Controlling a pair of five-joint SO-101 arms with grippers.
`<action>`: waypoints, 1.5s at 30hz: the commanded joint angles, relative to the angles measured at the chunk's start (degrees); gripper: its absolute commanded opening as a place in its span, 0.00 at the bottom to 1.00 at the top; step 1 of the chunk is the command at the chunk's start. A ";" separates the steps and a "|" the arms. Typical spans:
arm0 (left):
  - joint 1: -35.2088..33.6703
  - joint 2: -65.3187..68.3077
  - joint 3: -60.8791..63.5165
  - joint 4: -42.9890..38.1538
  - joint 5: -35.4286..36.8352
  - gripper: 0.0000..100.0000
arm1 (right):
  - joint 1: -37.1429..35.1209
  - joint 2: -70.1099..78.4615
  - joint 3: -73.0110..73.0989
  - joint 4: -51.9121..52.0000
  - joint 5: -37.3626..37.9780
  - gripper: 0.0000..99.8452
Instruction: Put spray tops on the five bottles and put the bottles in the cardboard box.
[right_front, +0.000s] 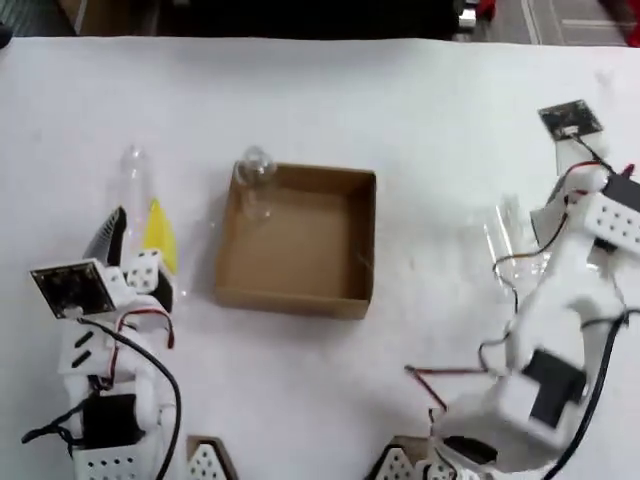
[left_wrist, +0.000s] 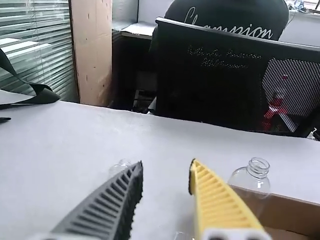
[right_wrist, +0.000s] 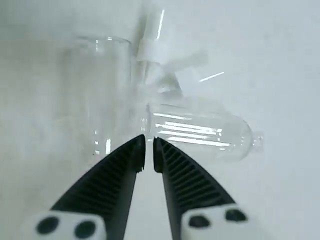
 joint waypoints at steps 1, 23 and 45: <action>0.40 -0.40 -0.70 -1.67 -0.70 0.15 | 0.66 6.81 -6.86 0.31 0.79 0.02; 0.66 -0.40 -0.79 -1.67 -0.70 0.15 | -15.52 21.49 -14.07 10.24 -4.13 0.02; 0.66 -0.40 -0.97 -1.49 -0.70 0.15 | 12.62 10.59 -16.70 -12.62 -10.64 0.02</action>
